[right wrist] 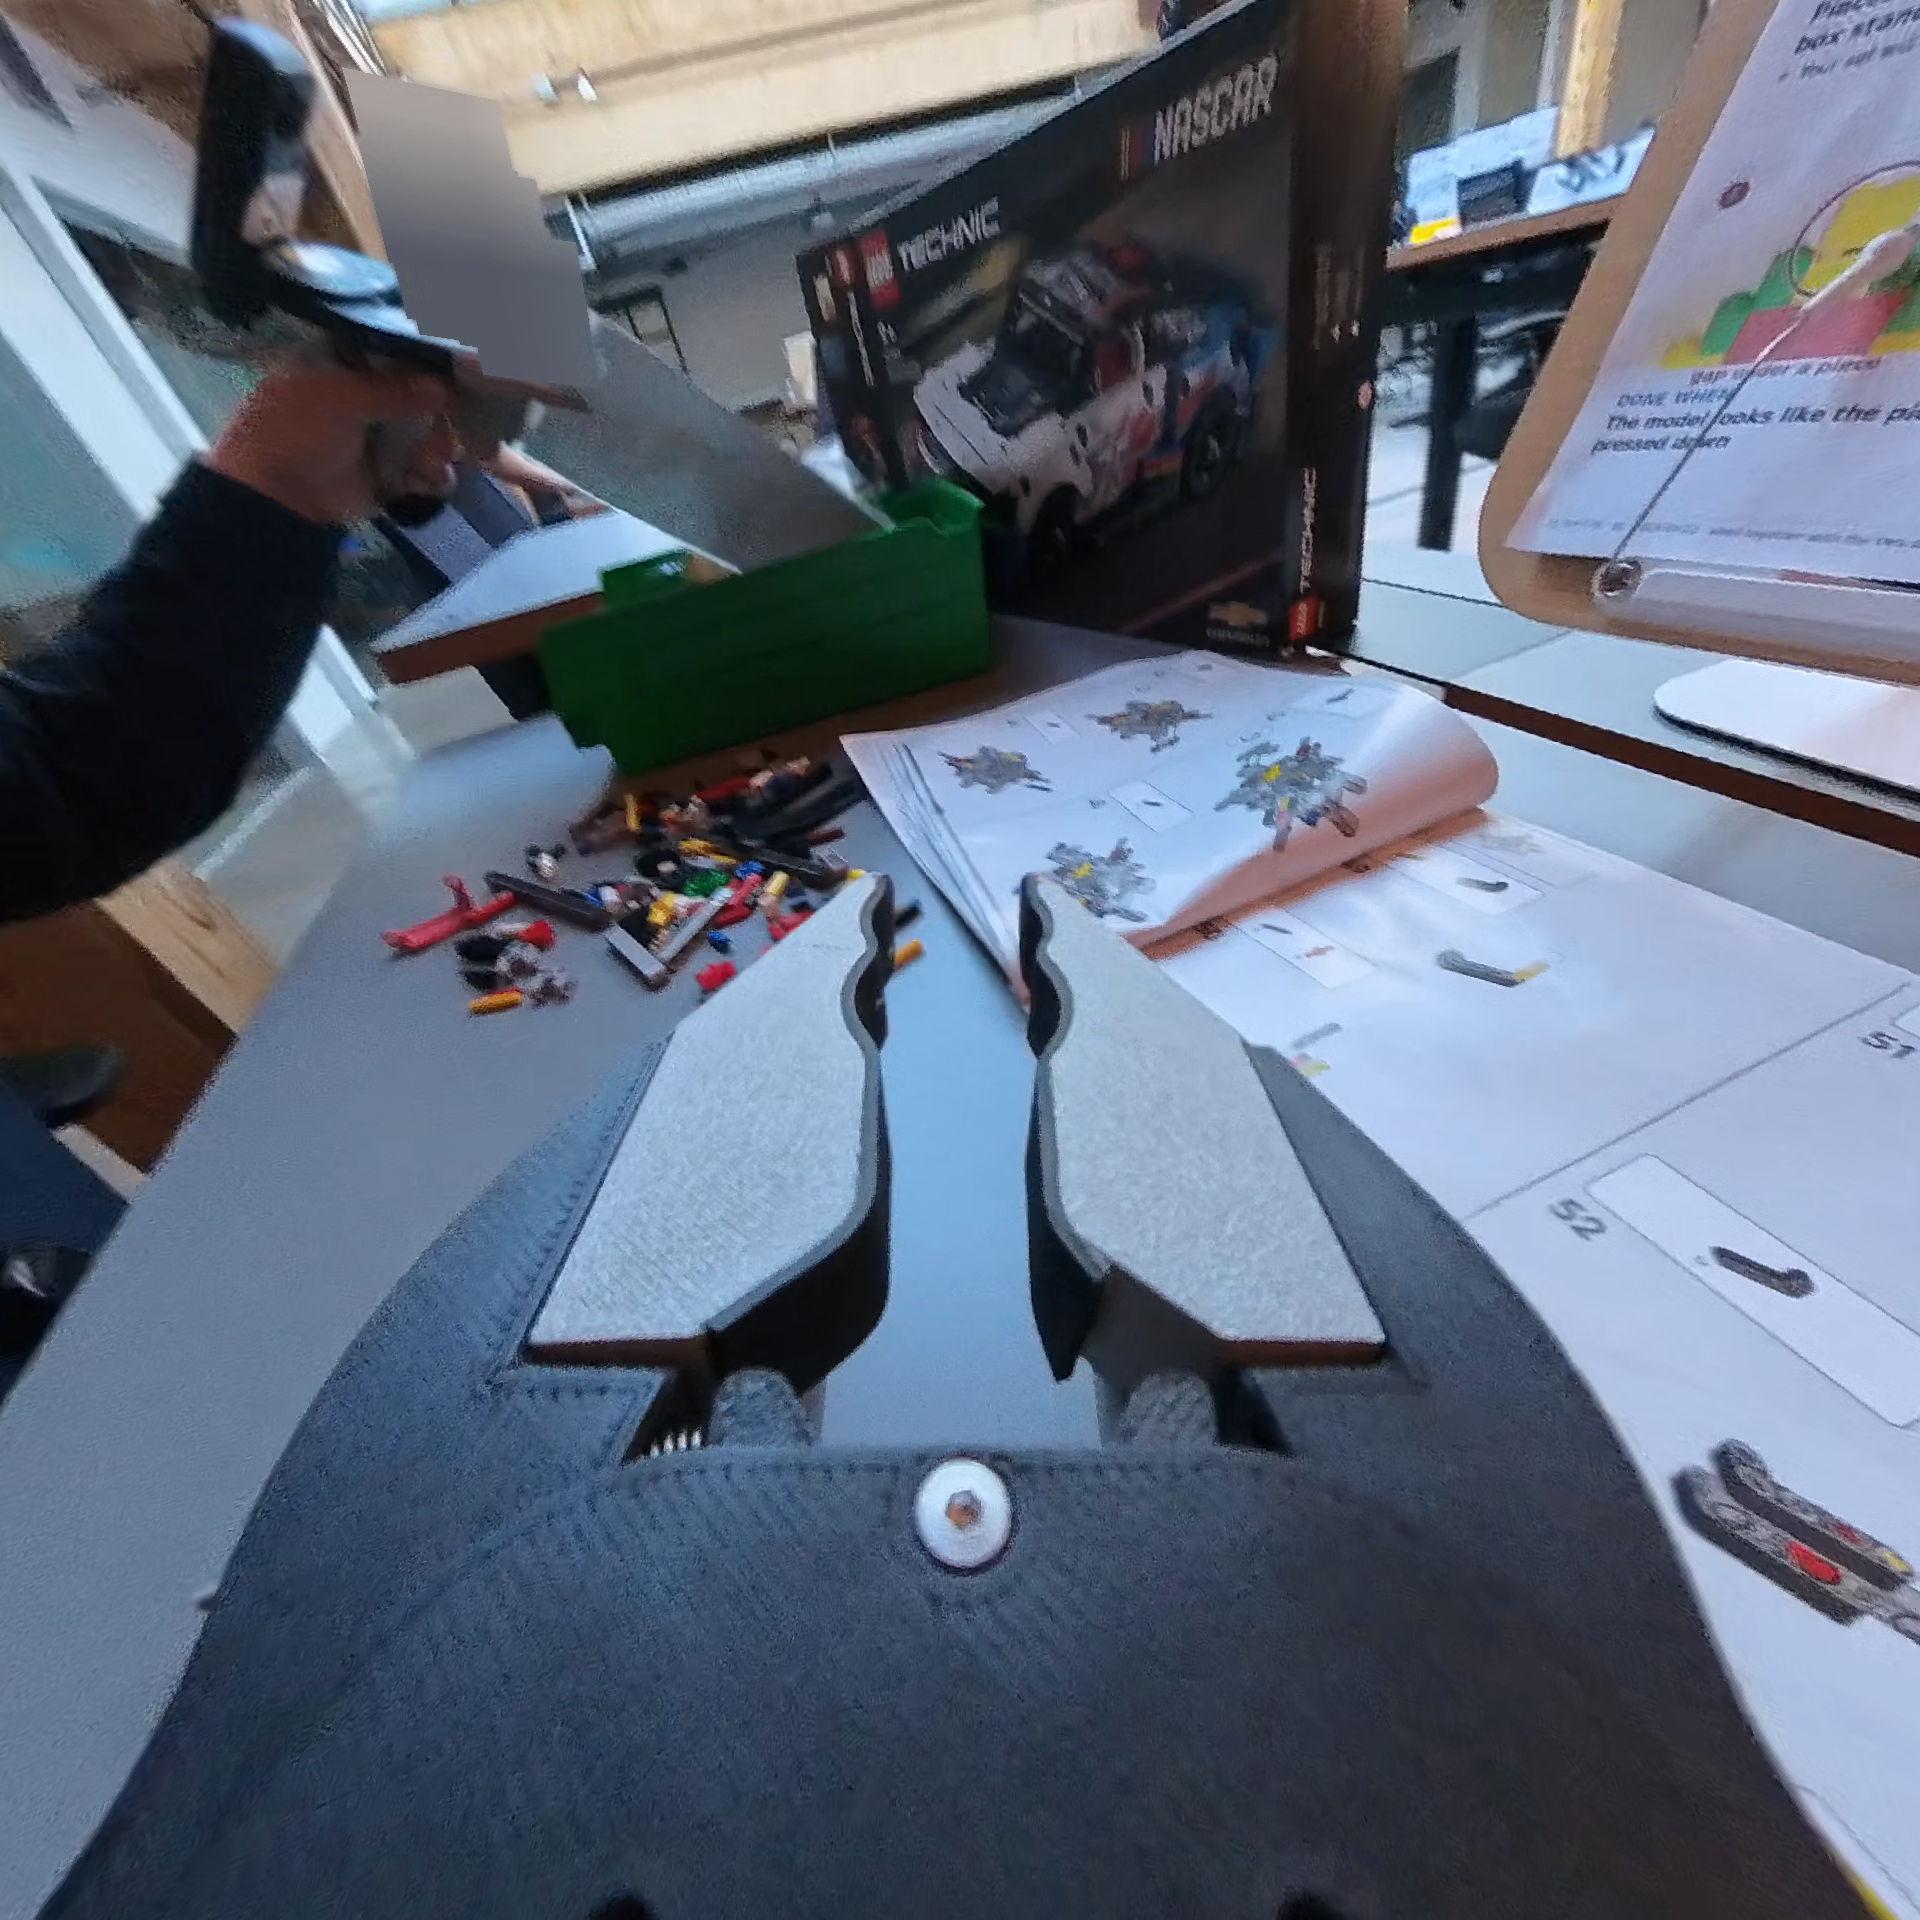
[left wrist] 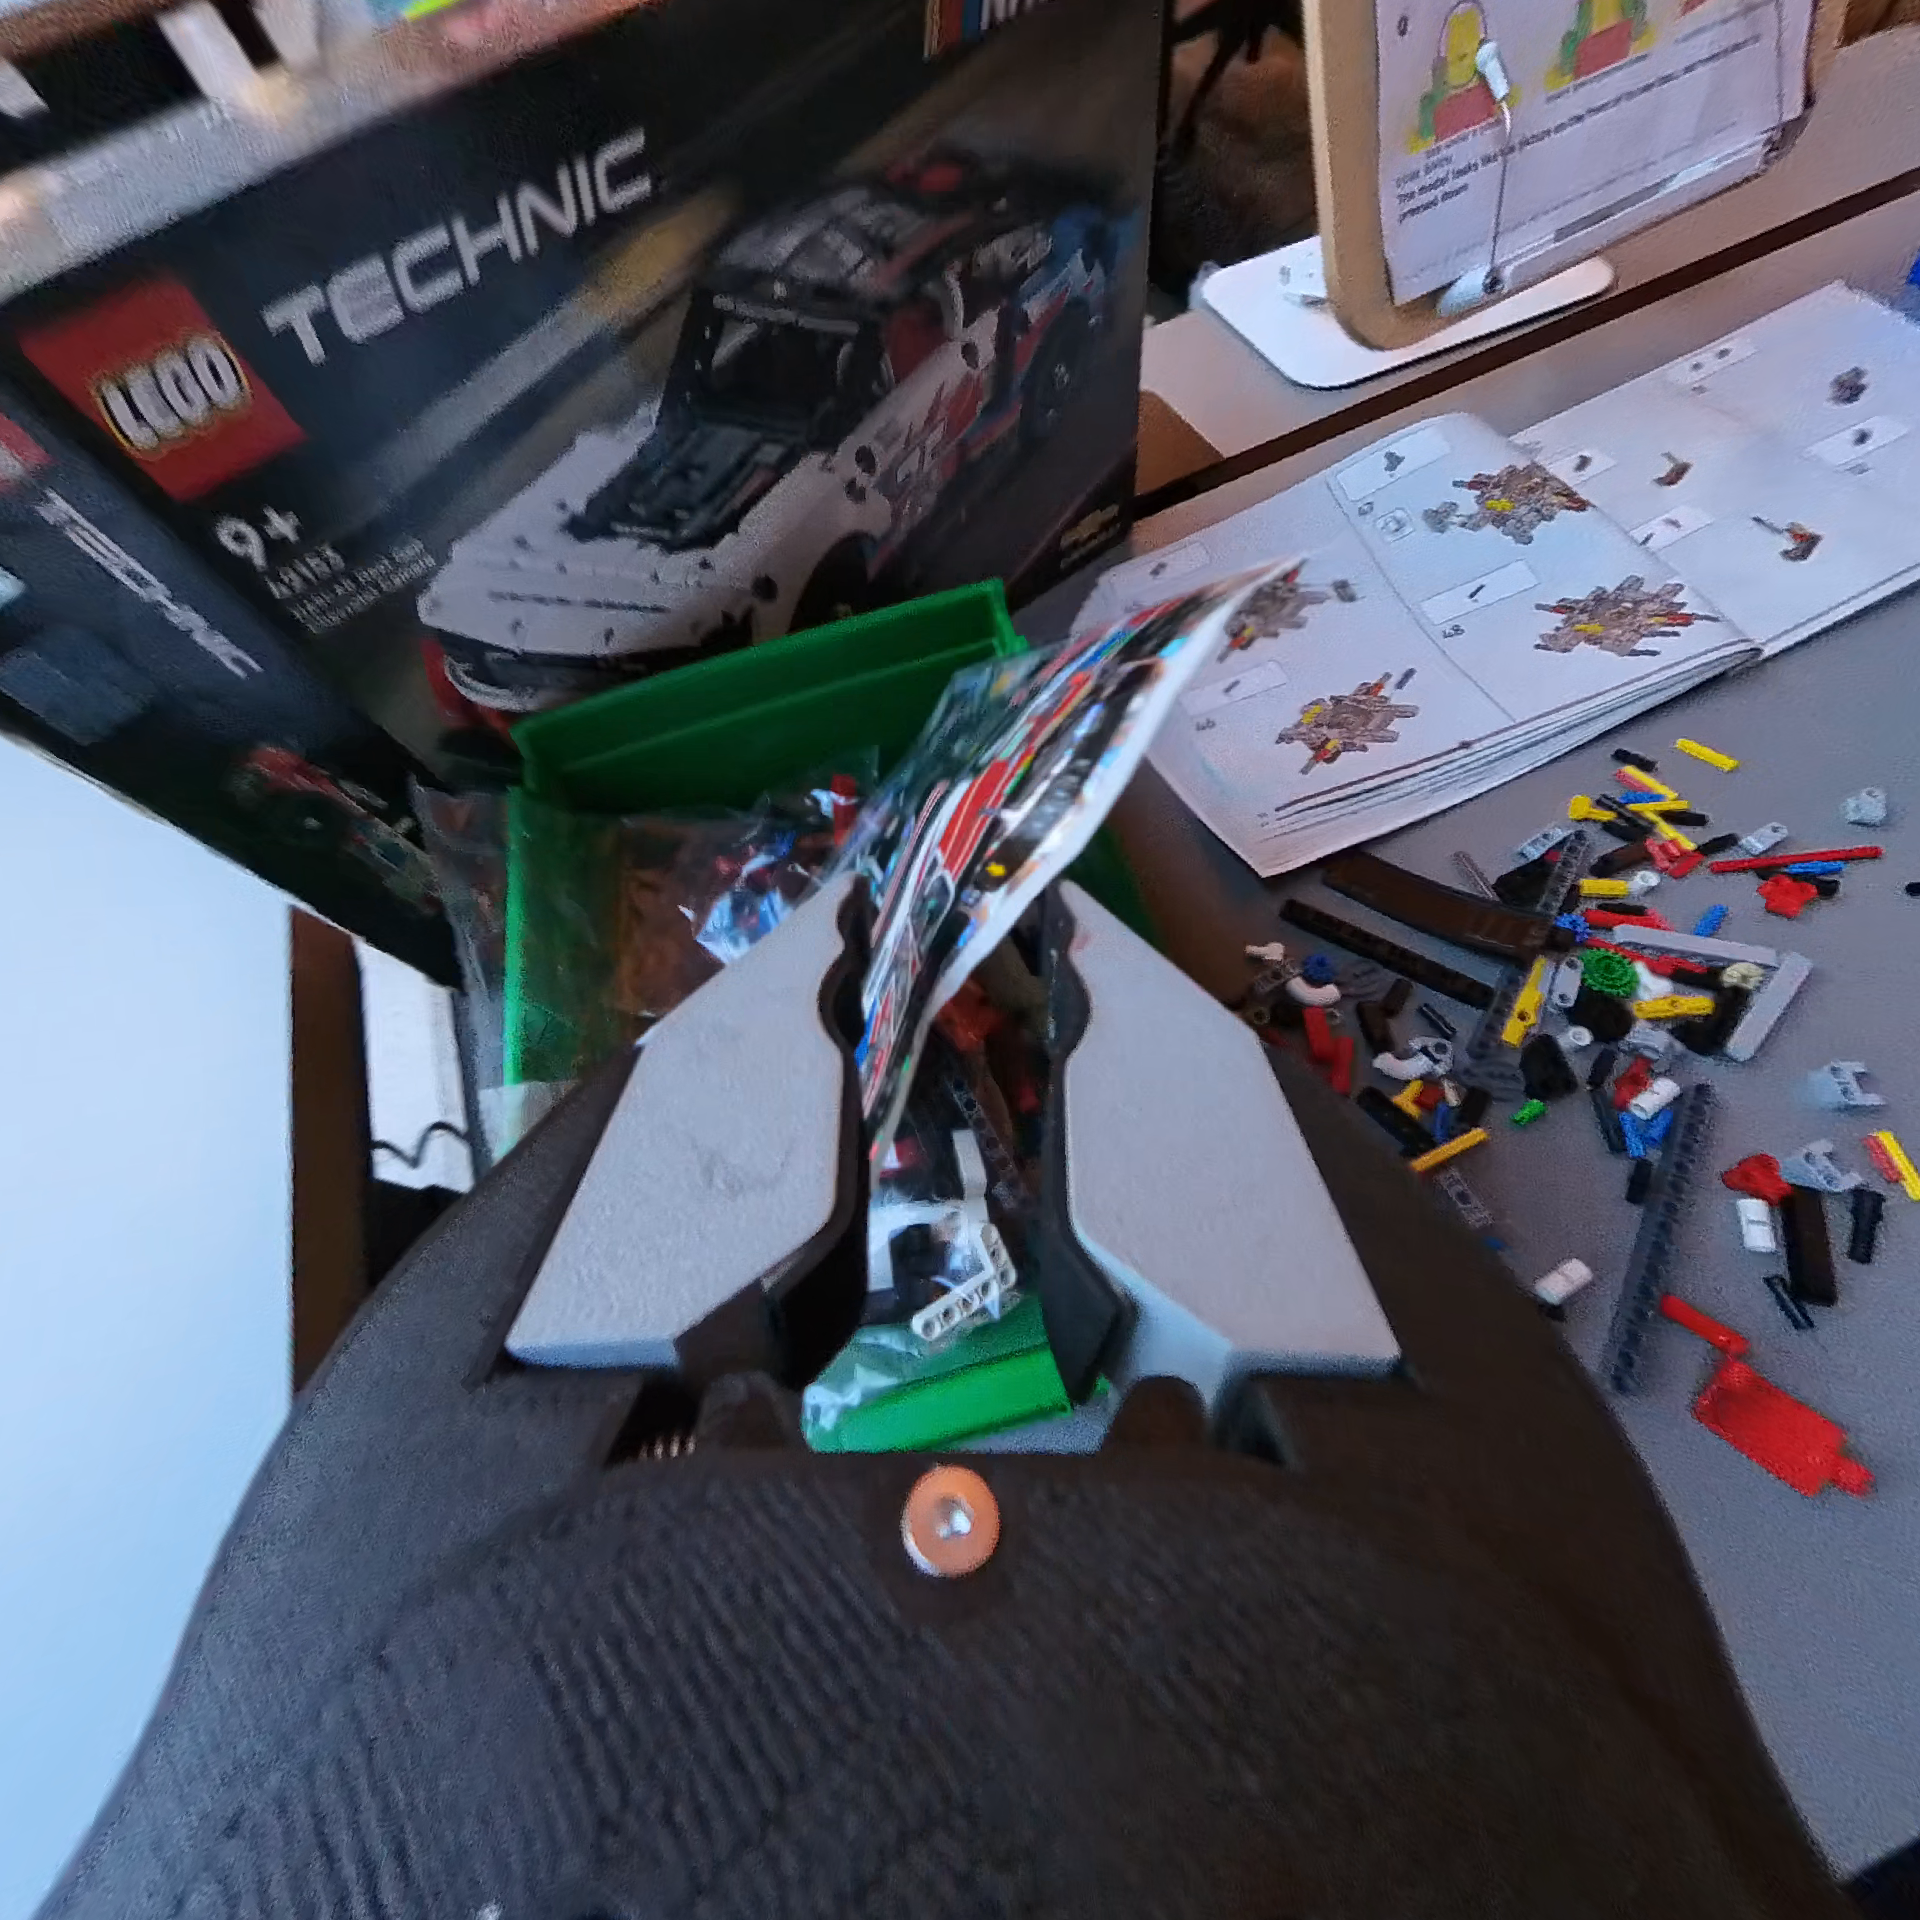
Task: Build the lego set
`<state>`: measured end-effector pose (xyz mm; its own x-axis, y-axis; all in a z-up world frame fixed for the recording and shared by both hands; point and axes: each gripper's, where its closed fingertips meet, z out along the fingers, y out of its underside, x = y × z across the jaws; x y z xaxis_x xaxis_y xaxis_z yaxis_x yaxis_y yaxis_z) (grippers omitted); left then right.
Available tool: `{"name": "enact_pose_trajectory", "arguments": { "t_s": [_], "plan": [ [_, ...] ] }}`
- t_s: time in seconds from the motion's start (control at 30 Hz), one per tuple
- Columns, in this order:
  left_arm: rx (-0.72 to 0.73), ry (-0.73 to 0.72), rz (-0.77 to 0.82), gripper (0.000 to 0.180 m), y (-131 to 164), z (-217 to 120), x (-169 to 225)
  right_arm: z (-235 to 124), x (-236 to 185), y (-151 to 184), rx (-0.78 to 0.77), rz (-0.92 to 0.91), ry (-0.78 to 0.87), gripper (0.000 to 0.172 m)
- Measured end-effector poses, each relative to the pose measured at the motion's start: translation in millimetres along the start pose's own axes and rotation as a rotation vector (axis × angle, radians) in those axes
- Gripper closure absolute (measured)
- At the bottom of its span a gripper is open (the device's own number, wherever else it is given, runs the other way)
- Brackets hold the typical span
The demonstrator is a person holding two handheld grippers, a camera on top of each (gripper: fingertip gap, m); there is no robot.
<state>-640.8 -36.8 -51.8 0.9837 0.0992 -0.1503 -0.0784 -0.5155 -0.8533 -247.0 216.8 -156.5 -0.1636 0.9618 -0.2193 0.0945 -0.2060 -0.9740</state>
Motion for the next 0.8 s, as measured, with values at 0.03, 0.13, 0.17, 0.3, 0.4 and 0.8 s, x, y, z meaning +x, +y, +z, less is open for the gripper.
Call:
{"name": "enact_pose_trajectory", "arguments": {
  "t_s": [0.03, 0.13, 0.17, 0.3, 0.4, 0.8],
  "plan": [
    [-0.011, -0.029, 0.023, 0.150, -6, -4, 6, -1, -4, -3, 0.024, 0.020, -0.023, 0.152],
    [-0.083, -0.140, 0.064, 0.155, -9, 0, 7, -1, -11, -6, 0.064, 0.108, -0.076, 0.150],
    [-0.116, -0.180, 0.056, 0.159, -5, 5, 0, 0, -15, -6, 0.069, 0.126, -0.105, 0.150],
    [-0.303, -0.262, -0.043, 0.165, 42, 33, -34, 8, -31, 2, 0.020, 0.148, -0.152, 0.155],
    [-0.380, -0.248, -0.131, 0.175, 73, 41, -35, 12, -49, 5, -0.013, 0.120, -0.199, 0.156],
    [-0.282, -0.337, -0.331, 0.146, 71, 6, -38, 35, -83, 35, -0.221, -0.072, -0.151, 0.140]
  ]
}}
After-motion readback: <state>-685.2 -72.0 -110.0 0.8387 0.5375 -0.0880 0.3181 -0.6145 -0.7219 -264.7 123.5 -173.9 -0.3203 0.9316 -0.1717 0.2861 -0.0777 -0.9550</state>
